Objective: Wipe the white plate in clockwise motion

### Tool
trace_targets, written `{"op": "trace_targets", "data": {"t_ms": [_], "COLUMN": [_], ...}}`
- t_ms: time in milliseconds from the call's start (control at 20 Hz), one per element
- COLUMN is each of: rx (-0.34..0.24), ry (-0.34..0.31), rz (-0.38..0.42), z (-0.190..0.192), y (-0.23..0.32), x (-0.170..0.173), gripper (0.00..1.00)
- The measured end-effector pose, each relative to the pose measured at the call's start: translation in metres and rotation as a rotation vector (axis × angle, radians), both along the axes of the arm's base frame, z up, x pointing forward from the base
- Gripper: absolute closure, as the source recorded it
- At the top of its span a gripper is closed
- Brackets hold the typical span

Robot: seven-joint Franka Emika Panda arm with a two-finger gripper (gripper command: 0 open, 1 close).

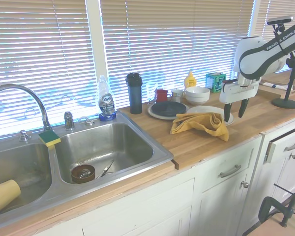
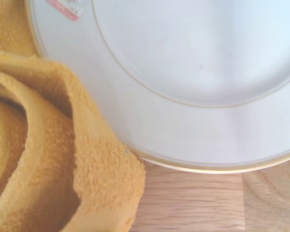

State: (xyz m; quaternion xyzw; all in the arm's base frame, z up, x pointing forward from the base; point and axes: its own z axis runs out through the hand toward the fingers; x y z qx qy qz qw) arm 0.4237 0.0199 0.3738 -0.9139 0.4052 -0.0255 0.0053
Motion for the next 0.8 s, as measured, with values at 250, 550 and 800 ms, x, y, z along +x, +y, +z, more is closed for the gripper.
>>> {"op": "trace_targets", "data": {"t_ms": [250,550,800], "rx": [0.002,0.007,0.015], "ry": [-0.013,-0.049,-0.044], "rz": [0.007,0.020,0.065], "z": [0.006,0.031,0.051], "y": [0.004,0.017,0.046], "x": [0.007,0.034,0.057], "gripper": [0.00,0.00,0.00]}}
